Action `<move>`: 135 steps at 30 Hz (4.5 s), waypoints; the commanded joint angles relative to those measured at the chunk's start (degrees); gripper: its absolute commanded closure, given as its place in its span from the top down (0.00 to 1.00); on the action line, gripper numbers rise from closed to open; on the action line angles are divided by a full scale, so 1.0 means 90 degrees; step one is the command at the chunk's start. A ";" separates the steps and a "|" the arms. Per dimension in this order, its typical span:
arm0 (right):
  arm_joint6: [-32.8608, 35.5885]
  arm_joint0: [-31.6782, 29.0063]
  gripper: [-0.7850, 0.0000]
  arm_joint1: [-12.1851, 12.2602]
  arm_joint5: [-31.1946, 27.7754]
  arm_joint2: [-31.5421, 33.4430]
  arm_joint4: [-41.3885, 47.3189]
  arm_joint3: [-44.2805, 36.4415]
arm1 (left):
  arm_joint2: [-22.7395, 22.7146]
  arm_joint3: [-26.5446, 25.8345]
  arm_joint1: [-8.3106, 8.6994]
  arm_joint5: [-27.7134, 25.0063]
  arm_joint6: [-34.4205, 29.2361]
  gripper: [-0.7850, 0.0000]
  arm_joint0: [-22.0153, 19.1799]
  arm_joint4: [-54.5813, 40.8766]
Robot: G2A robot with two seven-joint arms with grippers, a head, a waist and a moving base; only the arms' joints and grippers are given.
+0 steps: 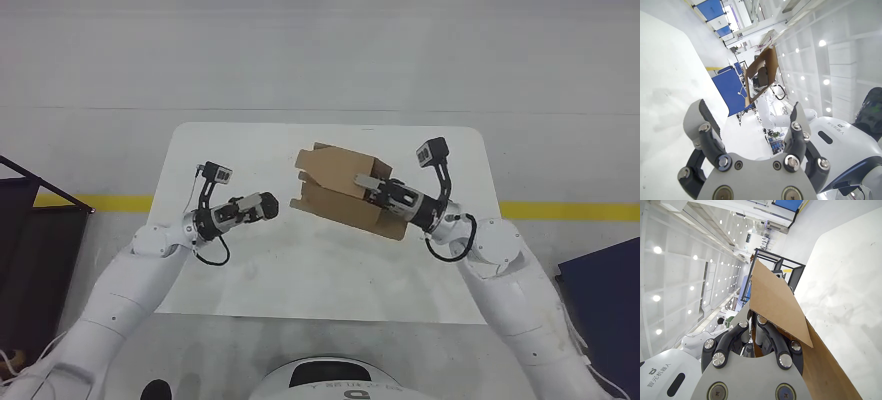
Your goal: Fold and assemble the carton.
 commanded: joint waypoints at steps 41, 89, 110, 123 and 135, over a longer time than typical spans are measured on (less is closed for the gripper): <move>0.0164 0.0089 0.00 -0.0085 -0.0067 -0.0506 -0.0131 0.0049 | 0.0840 -0.0022 -0.0204 -0.0595 0.0598 0.00 -0.0353 -0.0057; 0.0464 0.0257 0.15 -0.0136 0.0159 -0.0941 -0.0252 -0.0016 | 0.0960 -0.0308 -0.0081 -0.0565 0.0567 0.51 -0.0348 -0.0095; 0.0488 0.0380 0.00 -0.0162 0.0239 -0.1105 -0.0387 -0.0014 | 0.1150 -0.0300 0.0037 -0.0702 0.0703 0.44 -0.0423 0.0053; 0.0886 0.0202 0.00 -0.0102 -0.0012 -0.0509 0.0861 0.0123 | 0.0832 -0.0155 0.0234 -0.1020 0.1021 1.00 -0.0320 -0.0220; 0.1272 0.0265 0.00 -0.0104 0.0017 -0.0367 0.1580 0.0387 | 0.1297 -0.0174 0.0291 -0.1495 0.1497 1.00 -0.0379 0.0938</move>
